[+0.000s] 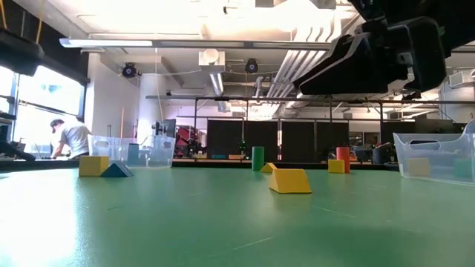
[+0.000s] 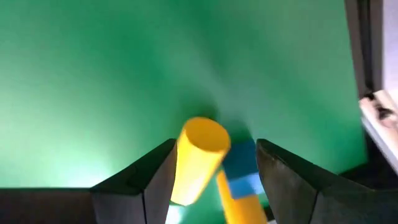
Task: Sort blocks by size
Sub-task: Put the right yellow cylindrical block into the top transparent bin
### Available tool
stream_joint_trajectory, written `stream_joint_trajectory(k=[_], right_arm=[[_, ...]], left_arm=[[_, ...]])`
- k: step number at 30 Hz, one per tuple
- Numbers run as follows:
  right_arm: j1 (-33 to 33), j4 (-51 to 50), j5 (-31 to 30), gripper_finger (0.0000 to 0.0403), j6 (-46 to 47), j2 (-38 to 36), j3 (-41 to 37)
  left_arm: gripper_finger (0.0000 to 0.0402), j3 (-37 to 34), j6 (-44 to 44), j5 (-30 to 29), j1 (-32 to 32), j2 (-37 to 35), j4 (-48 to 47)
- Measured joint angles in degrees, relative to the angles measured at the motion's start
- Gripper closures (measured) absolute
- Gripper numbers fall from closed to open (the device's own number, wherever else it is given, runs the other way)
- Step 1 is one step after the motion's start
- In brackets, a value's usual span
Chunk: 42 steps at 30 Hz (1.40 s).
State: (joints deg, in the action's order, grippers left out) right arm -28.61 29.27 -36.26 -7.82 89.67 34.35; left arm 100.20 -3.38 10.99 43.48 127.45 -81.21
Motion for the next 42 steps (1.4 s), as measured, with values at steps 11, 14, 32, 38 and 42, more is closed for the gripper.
stream_joint_trajectory(k=[11, 14, 32, 38, 42], right_arm=[[0.10, -0.29, 1.76, 0.0222, 1.28, 0.00, -0.02], [0.08, -0.30, 2.31, 0.0222, 1.77, 0.00, -0.02], [0.08, -0.34, 2.53, 0.0222, 2.87, 0.00, -0.02], [0.08, -0.71, 2.74, 0.0222, 2.89, 0.00, -0.02], [0.08, -0.76, 2.72, 0.0222, 2.89, 0.00, -0.02]], left_arm=[[0.0195, -0.22, 3.17, -2.91, -1.32, 0.64, 1.51], [0.0195, -1.32, 5.37, -1.61, -1.56, 0.64, 3.40], [0.0195, -7.08, 11.92, 0.94, -1.86, 0.27, 5.80], [0.0195, -8.00, 13.75, 0.94, -1.88, 0.25, 5.54], [0.0195, -8.02, 14.41, 1.04, -1.96, 0.33, 4.82]])
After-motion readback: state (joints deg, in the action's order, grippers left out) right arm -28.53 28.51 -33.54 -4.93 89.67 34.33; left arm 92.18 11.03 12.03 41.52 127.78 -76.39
